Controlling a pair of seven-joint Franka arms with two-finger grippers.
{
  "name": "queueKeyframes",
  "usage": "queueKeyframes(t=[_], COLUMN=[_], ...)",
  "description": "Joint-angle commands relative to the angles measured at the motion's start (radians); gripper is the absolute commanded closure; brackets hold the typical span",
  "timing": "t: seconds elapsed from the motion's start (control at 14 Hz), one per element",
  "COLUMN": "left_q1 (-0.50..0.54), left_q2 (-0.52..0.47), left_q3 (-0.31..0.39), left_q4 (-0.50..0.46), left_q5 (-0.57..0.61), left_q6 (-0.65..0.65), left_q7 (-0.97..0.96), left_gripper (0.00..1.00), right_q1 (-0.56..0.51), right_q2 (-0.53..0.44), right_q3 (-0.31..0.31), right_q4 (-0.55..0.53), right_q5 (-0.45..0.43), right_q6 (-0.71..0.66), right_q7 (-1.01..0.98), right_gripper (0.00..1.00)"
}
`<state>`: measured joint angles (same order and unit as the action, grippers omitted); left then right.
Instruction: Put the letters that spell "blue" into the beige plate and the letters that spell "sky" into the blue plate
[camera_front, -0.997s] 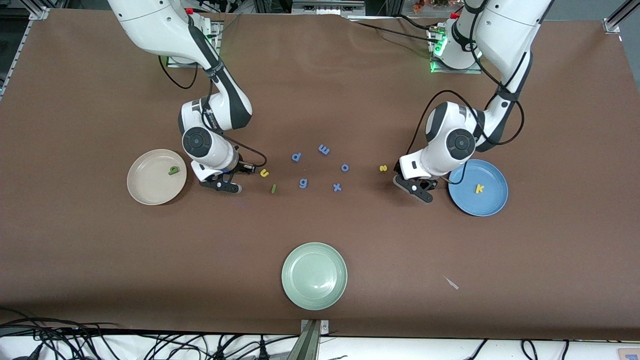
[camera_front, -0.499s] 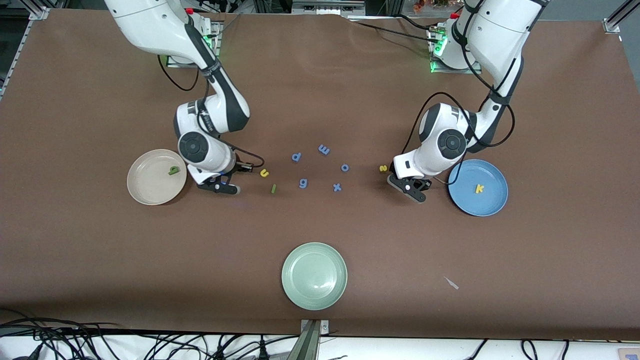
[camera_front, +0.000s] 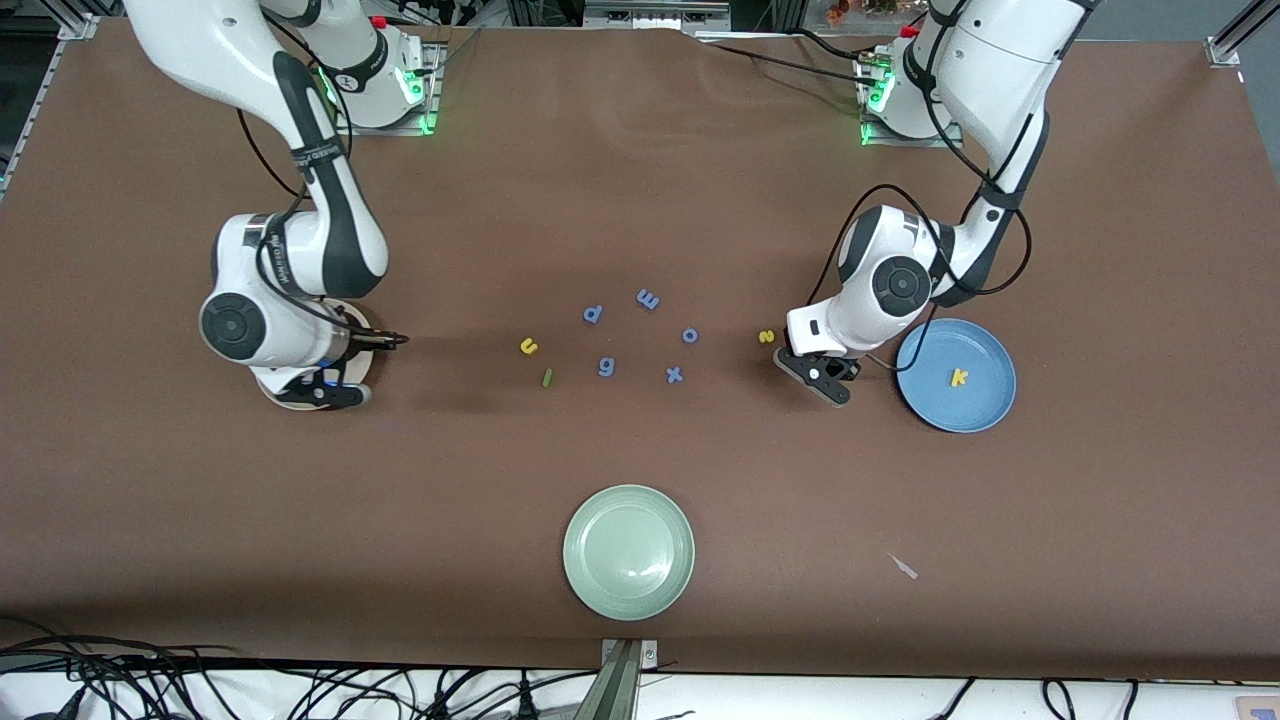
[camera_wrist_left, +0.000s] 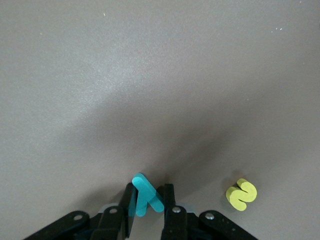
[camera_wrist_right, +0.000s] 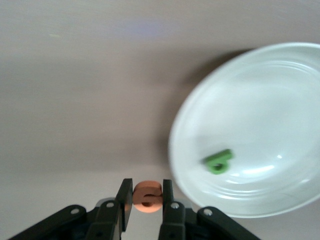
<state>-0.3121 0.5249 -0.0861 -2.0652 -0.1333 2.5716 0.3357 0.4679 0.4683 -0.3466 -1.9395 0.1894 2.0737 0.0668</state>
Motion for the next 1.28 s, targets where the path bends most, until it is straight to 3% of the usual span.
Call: queueKeyframes(t=[0.0,0.07,0.14,0.21,0.43,0.64,0.85,0.93,1.0,1.07,1.21], left_q1=[0.03,0.053,0.085,0.112,0.204,0.287,0.309,0.307,0.307,0.307,0.298], left_q2=[-0.026,-0.057,-0.089,-0.123,-0.163,-0.158,-0.145,-0.143,-0.144,-0.144,-0.149], left_q3=[0.005,0.005,0.005,0.005,0.014,0.019,0.019,0.019,0.019,0.019,0.016], left_q4=[0.002,0.005,0.005,0.002,-0.015,-0.019,-0.019,-0.019,-0.018,-0.016,-0.016], left_q5=[0.018,0.018,0.018,0.02,0.046,0.106,0.106,0.106,0.106,0.106,0.101], left_q6=[-0.017,-0.065,-0.115,-0.161,-0.234,-0.234,-0.225,-0.225,-0.225,-0.225,-0.228], left_q7=[-0.003,0.0,0.005,0.023,0.175,0.267,0.287,0.284,0.275,0.272,0.267], left_gripper=[1.0,1.0,1.0,1.0,1.0,1.0,1.0,0.88,0.46,0.33,0.33], right_q1=[0.008,0.005,-0.001,-0.003,0.03,0.119,0.25,0.268,0.288,0.307,0.351], right_q2=[0.027,0.041,0.044,0.041,0.013,0.027,0.087,0.098,0.11,0.121,0.139], right_q3=[-0.064,-0.083,-0.084,-0.083,-0.068,-0.061,-0.063,-0.061,-0.061,-0.061,-0.061], right_q4=[-0.013,-0.013,-0.013,-0.009,0.0,0.042,0.092,0.1,0.111,0.116,0.117], right_q5=[-0.002,-0.002,-0.001,-0.001,0.011,0.037,0.169,0.208,0.238,0.258,0.291], right_q6=[0.005,0.012,0.022,0.019,0.003,0.028,0.094,0.117,0.14,0.153,0.199], right_q7=[-0.079,-0.097,-0.096,-0.096,-0.036,0.175,0.396,0.454,0.512,0.56,0.657], right_gripper=[0.97,0.88,0.41,0.03,0.0,0.0,0.0,0.0,0.0,0.0,0.0])
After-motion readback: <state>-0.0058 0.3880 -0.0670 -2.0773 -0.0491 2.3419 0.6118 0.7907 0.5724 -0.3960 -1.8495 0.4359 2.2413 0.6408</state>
